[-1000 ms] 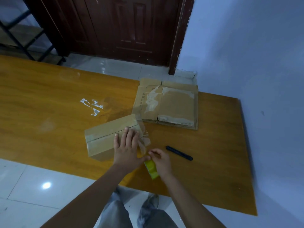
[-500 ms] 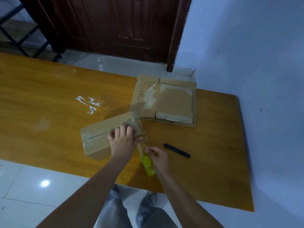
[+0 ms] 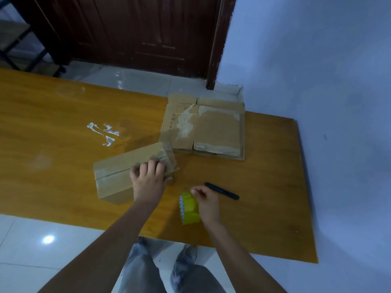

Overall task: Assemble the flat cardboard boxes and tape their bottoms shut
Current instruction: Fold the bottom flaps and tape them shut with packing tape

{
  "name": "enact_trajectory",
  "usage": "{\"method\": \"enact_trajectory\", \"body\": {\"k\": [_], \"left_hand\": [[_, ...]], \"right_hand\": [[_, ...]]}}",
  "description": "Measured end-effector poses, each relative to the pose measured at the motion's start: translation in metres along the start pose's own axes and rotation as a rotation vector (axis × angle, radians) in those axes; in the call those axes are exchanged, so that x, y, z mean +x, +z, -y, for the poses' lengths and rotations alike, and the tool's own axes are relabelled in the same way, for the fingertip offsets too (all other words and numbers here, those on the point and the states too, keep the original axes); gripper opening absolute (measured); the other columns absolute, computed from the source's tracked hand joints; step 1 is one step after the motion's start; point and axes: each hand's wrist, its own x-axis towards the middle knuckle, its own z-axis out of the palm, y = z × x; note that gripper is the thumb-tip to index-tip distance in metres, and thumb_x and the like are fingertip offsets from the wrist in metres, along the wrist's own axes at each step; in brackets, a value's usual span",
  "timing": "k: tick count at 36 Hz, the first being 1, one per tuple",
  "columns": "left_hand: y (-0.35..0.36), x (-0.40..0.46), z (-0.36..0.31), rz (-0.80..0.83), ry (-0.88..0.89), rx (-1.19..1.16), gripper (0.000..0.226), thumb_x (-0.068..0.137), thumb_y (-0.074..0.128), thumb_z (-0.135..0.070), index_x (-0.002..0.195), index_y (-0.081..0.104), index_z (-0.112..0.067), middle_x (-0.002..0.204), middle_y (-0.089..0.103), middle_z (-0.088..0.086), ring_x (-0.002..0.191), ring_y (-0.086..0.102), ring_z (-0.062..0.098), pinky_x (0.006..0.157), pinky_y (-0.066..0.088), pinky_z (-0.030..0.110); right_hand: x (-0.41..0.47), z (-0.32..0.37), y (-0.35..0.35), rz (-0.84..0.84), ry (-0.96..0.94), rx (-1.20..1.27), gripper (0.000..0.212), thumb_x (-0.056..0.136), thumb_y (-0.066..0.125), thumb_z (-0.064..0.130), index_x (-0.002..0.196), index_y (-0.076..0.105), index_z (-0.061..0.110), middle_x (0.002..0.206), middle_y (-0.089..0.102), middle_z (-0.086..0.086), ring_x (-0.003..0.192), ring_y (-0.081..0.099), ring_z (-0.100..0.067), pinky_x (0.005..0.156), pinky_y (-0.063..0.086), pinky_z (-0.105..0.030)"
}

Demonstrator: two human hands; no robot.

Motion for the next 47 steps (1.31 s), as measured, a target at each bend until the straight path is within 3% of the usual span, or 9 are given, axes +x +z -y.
{"method": "enact_trajectory", "body": {"k": [9,14,20,24,28,33,37,41,47], "left_hand": [[-0.003,0.003,0.034,-0.009,0.114,-0.123,0.065,0.057,0.084,-0.045,0.103,0.050,-0.015,0.101,0.059,0.008,0.085,0.050,0.028,0.082,0.034,0.044],[-0.004,0.013,0.060,0.040,0.137,-0.169,0.070,0.054,0.085,-0.046,0.106,0.050,-0.015,0.101,0.060,0.008,0.085,0.055,0.029,0.078,0.042,0.045],[0.000,0.028,0.087,0.100,0.178,-0.170,0.073,0.049,0.087,-0.050,0.102,0.052,-0.016,0.100,0.058,0.007,0.084,0.052,0.030,0.075,0.042,0.045],[0.001,0.043,0.097,0.117,0.171,-0.182,0.070,0.046,0.087,-0.051,0.099,0.058,-0.016,0.098,0.059,0.006,0.085,0.052,0.029,0.073,0.042,0.044],[0.009,0.056,0.119,0.094,0.198,-0.231,0.072,0.047,0.087,-0.051,0.100,0.052,-0.017,0.098,0.058,0.007,0.085,0.051,0.030,0.073,0.043,0.044],[0.020,0.063,0.149,0.087,0.236,-0.257,0.072,0.049,0.087,-0.051,0.102,0.051,-0.017,0.100,0.058,0.008,0.088,0.046,0.029,0.074,0.043,0.044],[0.023,0.065,0.159,0.086,0.267,-0.273,0.072,0.048,0.087,-0.051,0.102,0.053,-0.017,0.101,0.058,0.007,0.088,0.049,0.030,0.075,0.043,0.044],[0.024,0.065,0.158,0.092,0.256,-0.283,0.071,0.049,0.086,-0.052,0.102,0.052,-0.019,0.101,0.057,0.005,0.089,0.047,0.028,0.077,0.040,0.044],[0.023,0.066,0.158,0.076,0.275,-0.295,0.071,0.051,0.085,-0.052,0.103,0.050,-0.019,0.101,0.057,0.005,0.089,0.046,0.027,0.076,0.043,0.043]], "right_hand": [[0.023,0.023,-0.010,0.248,0.121,-0.446,0.032,0.094,0.051,0.009,0.065,0.050,0.023,0.076,0.055,0.005,0.068,0.049,-0.009,0.060,0.038,-0.023],[0.028,0.031,0.000,0.348,0.169,-0.706,0.031,0.095,0.047,0.011,0.067,0.052,0.024,0.099,0.064,-0.003,0.095,0.060,-0.018,0.082,0.049,-0.032],[0.028,0.034,0.022,0.205,0.166,-0.837,0.028,0.096,0.045,0.015,0.073,0.056,0.027,0.081,0.062,0.007,0.068,0.055,-0.010,0.055,0.042,-0.022],[0.030,0.039,0.037,0.076,0.187,-0.889,0.026,0.095,0.045,0.013,0.078,0.060,0.025,0.088,0.068,0.003,0.075,0.062,-0.015,0.059,0.046,-0.027],[0.036,0.042,0.046,-0.015,0.254,-0.841,0.029,0.095,0.047,0.017,0.071,0.057,0.029,0.080,0.065,0.006,0.071,0.059,-0.013,0.061,0.047,-0.027],[0.042,0.046,0.058,-0.044,0.262,-0.847,0.025,0.097,0.047,0.022,0.077,0.062,0.027,0.076,0.062,0.007,0.059,0.051,-0.010,0.047,0.036,-0.023],[0.047,0.053,0.071,-0.103,0.230,-0.761,0.025,0.097,0.050,0.021,0.075,0.062,0.025,0.076,0.065,0.008,0.066,0.057,-0.011,0.048,0.037,-0.022],[0.060,0.059,0.086,-0.123,0.243,-0.680,0.020,0.096,0.052,0.019,0.077,0.060,0.024,0.085,0.068,0.001,0.077,0.061,-0.019,0.059,0.044,-0.026],[0.084,0.071,0.101,-0.160,0.235,-0.402,0.031,0.096,0.052,0.010,0.066,0.057,0.016,0.079,0.068,-0.007,0.081,0.063,-0.022,0.084,0.049,-0.039]]}}
